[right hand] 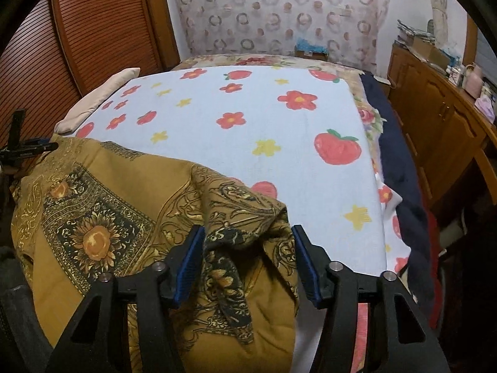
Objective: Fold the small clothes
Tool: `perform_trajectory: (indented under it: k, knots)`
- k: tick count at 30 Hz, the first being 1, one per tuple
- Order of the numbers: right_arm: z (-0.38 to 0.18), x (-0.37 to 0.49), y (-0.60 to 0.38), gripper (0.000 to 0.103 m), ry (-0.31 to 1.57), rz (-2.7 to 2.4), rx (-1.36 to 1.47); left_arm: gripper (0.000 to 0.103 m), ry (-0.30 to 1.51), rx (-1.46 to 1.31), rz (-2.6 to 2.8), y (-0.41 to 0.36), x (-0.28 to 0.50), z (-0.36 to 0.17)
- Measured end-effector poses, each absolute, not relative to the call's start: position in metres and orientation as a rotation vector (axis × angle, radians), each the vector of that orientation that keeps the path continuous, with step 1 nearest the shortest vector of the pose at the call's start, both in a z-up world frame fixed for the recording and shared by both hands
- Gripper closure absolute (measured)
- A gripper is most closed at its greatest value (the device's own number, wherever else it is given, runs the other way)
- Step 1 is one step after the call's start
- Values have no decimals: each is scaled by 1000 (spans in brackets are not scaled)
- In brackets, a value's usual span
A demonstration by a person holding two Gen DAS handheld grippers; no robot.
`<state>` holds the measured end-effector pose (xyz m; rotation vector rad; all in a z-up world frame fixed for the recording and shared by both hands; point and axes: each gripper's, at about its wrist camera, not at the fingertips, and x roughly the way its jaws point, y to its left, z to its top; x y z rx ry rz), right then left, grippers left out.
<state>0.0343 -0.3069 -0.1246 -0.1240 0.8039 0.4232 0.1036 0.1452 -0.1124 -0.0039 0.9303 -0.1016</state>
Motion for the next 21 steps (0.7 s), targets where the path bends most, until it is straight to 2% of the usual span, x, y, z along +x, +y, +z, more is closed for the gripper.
perform_trajectory:
  k: [1,2,3,5,6,10,21]
  knots:
    - [-124,34,-307,57,806,428,-120,44,928,-7,-97,145,104,-112]
    - [-125,33,-307,66,809,431,-116,52,923,-1,-100,143,103,-112]
    - [-125,32,-306,83,813,446,-108,68,917,-3,-121,141,101,-112]
    - [-125,26,-304,94,803,474,-101,83,923,-2,-140,136,98,-110]
    - [-122,21,-302,96,788,481,-105,91,920,18,-142,133,96,-108]
    - [-94,-6,-306,97,680,490,-72,93,807,13,-182,126,68,-65]
    - [71,-109,-313,98,277,521,-90,94,349,-37,-205,119,-39,106]
